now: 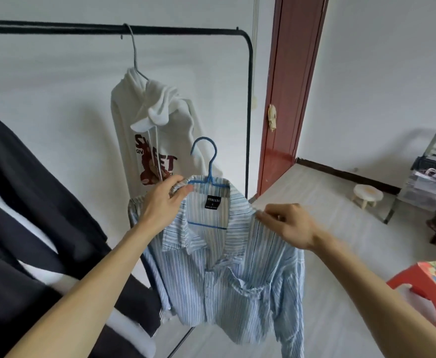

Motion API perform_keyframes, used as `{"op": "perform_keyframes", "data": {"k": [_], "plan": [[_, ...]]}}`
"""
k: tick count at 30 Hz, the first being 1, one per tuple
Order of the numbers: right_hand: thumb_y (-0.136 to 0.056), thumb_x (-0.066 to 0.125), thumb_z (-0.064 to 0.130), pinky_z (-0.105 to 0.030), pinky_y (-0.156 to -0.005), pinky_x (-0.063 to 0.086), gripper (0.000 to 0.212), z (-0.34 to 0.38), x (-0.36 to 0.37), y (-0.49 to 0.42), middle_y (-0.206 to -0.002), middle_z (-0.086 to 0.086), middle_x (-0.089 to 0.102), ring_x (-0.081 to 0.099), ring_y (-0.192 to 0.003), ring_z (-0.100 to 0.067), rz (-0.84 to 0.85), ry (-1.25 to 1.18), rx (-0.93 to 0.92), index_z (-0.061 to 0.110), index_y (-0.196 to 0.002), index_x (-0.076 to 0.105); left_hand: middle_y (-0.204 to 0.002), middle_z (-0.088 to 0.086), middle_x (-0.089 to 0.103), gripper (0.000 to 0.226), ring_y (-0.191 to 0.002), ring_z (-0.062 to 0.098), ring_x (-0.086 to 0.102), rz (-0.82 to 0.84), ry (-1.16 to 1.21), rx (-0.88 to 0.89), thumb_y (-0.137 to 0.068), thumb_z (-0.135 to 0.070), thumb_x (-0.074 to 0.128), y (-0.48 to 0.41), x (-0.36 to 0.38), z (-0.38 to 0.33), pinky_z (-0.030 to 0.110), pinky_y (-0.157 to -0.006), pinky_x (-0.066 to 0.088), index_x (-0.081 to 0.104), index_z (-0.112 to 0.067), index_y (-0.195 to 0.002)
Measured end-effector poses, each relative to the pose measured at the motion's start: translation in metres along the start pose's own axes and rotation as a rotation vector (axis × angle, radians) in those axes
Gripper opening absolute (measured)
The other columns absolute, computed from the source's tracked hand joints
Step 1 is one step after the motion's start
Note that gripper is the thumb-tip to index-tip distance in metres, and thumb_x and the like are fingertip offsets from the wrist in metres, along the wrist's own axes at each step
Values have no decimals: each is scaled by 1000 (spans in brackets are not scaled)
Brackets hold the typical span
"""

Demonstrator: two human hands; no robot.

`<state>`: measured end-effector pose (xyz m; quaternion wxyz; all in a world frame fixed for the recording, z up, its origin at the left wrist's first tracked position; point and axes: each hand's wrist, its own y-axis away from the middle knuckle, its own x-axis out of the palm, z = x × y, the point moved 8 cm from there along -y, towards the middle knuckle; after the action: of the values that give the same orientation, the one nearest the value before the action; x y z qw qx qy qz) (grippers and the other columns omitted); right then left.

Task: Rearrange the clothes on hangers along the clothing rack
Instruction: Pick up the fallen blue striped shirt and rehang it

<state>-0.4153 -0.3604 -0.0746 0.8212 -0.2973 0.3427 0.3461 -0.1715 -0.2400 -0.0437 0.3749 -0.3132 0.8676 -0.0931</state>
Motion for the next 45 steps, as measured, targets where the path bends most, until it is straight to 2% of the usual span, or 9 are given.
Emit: {"op": "perform_keyframes", "data": {"k": [6, 11, 15, 24, 32, 36, 40, 43, 45], "plan": [[-96, 58, 39, -30, -59, 26, 42, 73, 16, -41, -59, 4, 36, 33, -54, -8, 147, -415, 20, 19, -61, 45, -80, -4, 63, 18, -73, 24, 60, -40, -215, -135, -97, -43, 46, -19, -48, 14, 33, -65, 46, 54, -27, -102], [-93, 60, 43, -34, -65, 23, 44, 133, 16, -81, -64, 0, 31, 29, -63, -16, 20, -576, 11, 18, -64, 39, -150, 6, 35, 64, -134, 29, 35, -52, -617, -144, -94, -50, 46, -30, -122, -20, 44, -101, 41, 25, -23, -148], [-93, 56, 48, -34, -69, 27, 52, 183, 9, -113, -70, -4, 38, 34, -67, -17, -22, -673, -74, 4, -70, 42, -153, -2, 30, 54, -140, 21, 27, -294, -898, 3, -94, -49, 43, -23, -199, -74, 40, -110, 28, 38, -29, -143], [-100, 44, 41, -28, -55, 30, 42, 297, 14, -173, -58, 5, 36, 34, -55, -12, -119, -496, -247, 17, -67, 34, -161, 8, 9, 78, -146, 28, 12, -391, -836, -426, -87, -30, 50, -5, -300, -5, 44, -118, 18, 9, -19, -154], [-97, 39, 23, -23, -54, 43, 21, 305, 113, -177, -71, -1, 61, 60, -53, -14, 379, -203, -249, 16, -80, 50, -163, 6, 2, 74, -149, 23, 3, -370, -807, -431, -91, -24, 41, 1, -286, 0, 41, -121, 10, 4, -13, -155], [-100, 42, 17, -24, -54, 48, 14, 278, 162, -170, -88, -5, 58, 53, -60, -9, 478, -800, 22, 15, -92, 53, -161, 9, 13, 68, -146, 28, 15, -421, -800, -398, -90, -22, 45, -4, -289, -8, 41, -117, 22, 18, -13, -153], [-105, 43, 26, -22, -62, 52, 34, 226, 304, -122, -120, -23, 64, 62, -110, -32, 622, -1236, 485, 12, -136, 48, -151, 8, 33, 63, -133, 30, 36, -393, -892, -426, -85, -15, 48, -5, -293, -9, 41, -105, 37, 33, -12, -146], [-95, 57, 32, -17, -41, 31, 24, 222, 344, -77, -59, 6, 64, 56, -49, -9, 846, -1261, 508, 13, -100, 71, -157, 10, 21, 68, -140, 30, 25, -366, -951, -422, -87, -17, 49, 4, -289, 2, 42, -111, 29, 25, -15, -150], [-86, 63, 48, -22, -47, 17, 27, 207, 342, -69, -53, 11, 53, 35, -44, -8, 932, -1105, 475, 22, -83, 72, -162, 9, 1, 74, -147, 29, 6, -338, -952, -415, -89, -21, 48, 15, -279, 5, 45, -119, 15, 12, -19, -154]]}}
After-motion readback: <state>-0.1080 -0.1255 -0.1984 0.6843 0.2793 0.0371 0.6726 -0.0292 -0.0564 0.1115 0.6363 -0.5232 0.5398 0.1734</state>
